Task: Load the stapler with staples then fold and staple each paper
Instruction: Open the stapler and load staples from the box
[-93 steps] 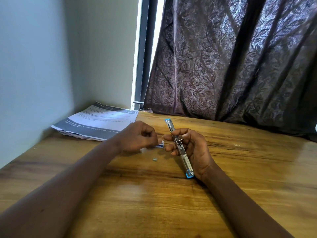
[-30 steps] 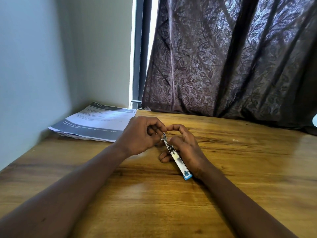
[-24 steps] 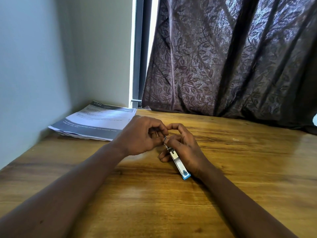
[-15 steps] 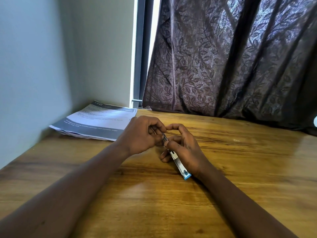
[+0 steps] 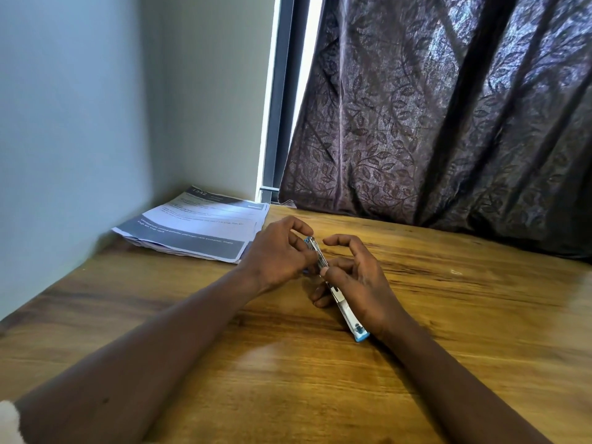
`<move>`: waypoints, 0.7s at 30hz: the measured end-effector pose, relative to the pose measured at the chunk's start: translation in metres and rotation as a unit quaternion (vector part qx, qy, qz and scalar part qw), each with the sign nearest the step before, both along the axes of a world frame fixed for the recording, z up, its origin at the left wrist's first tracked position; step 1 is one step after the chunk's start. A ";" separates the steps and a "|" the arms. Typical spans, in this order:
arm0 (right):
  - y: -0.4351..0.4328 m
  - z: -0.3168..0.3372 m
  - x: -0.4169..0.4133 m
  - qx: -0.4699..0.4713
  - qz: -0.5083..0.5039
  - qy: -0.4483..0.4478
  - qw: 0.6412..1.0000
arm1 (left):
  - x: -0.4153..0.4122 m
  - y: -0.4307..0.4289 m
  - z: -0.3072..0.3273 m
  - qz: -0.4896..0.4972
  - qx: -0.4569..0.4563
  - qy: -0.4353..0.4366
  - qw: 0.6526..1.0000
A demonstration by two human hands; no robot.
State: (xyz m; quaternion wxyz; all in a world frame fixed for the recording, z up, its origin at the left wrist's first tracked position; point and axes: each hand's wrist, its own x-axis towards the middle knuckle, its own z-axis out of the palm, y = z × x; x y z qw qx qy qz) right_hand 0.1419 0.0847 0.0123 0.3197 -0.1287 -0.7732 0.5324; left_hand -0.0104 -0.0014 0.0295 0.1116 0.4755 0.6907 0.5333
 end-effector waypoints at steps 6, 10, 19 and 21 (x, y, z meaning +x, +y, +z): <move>-0.003 0.001 0.000 0.009 0.003 0.007 1.000 | -0.003 0.005 -0.003 -0.055 -0.022 -0.177 0.982; -0.003 0.002 0.001 -0.011 0.007 0.027 1.000 | -0.005 0.002 0.000 -0.093 0.004 -0.259 0.961; -0.003 0.006 0.000 -0.067 0.001 0.049 0.997 | 0.002 0.005 -0.008 -0.009 0.090 -0.020 0.996; -0.003 0.005 -0.001 -0.068 0.000 0.046 0.997 | 0.002 0.005 -0.009 -0.005 0.094 -0.009 0.996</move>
